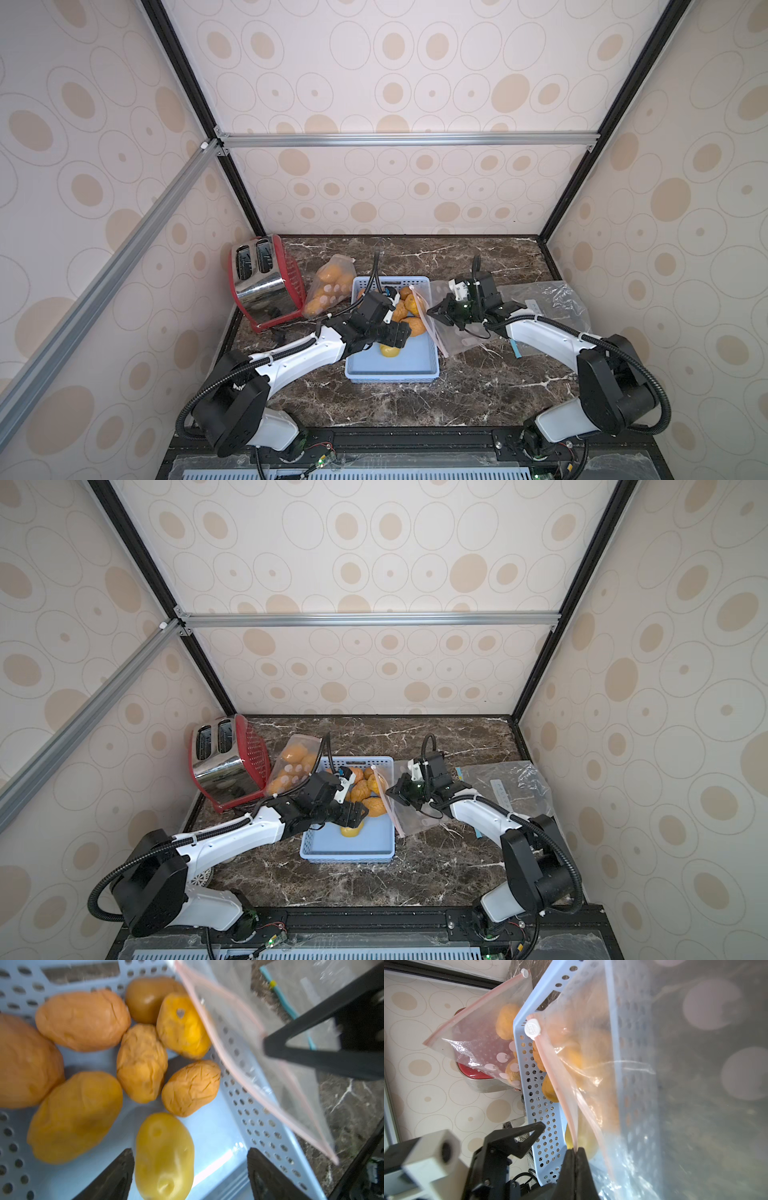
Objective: Put the potatoes into a zipper bag and zip it
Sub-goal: Pick up the potato from the basket.
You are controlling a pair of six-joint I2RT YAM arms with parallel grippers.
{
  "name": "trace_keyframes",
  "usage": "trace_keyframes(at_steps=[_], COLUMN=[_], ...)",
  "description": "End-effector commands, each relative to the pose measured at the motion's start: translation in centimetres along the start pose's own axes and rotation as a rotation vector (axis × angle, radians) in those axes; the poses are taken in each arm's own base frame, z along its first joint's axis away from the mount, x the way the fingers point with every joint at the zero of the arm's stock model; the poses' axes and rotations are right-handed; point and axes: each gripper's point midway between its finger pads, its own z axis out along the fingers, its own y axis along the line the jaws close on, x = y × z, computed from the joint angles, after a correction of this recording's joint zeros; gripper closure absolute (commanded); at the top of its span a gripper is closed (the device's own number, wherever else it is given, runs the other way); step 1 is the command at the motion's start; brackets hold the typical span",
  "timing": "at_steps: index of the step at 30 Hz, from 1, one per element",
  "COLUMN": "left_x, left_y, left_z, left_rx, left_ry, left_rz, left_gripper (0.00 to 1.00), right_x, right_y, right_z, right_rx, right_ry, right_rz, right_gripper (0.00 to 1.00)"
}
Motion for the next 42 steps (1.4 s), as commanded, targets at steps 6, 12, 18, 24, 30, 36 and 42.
trace_keyframes(at_steps=[6,12,18,24,30,36,42], left_x=[1.4,3.1,3.5,4.0,4.9,4.6,3.1], left_y=[1.5,2.0,2.0,2.1,2.4,2.4,2.1], left_z=[1.8,2.9,3.4,4.0,4.6,4.6,3.6], left_rx=[-0.063,-0.09,-0.095,-0.098,-0.107,-0.114,-0.11], left_ry=[0.042,0.093,0.097,0.114,0.142,0.132,0.074], left_rz=[-0.026,-0.02,-0.022,-0.021,-0.02,-0.015,-0.016], left_gripper=[0.14,0.18,0.29,0.34,0.24,0.33,0.58], right_x=[0.0,0.1,0.0,0.0,0.0,0.0,0.1], right_y=[1.2,1.2,1.2,1.2,1.1,1.1,0.9], right_z=[-1.4,-1.7,-1.7,-1.8,-1.6,-1.6,-1.6], right_rx=[0.006,0.018,0.018,0.024,0.026,0.025,0.029], right_ry=[-0.022,-0.025,-0.023,-0.027,-0.024,-0.023,-0.02], right_rz=[-0.065,-0.08,-0.082,-0.09,-0.09,-0.091,-0.092], right_gripper=[1.0,1.0,1.0,1.0,1.0,1.0,1.0])
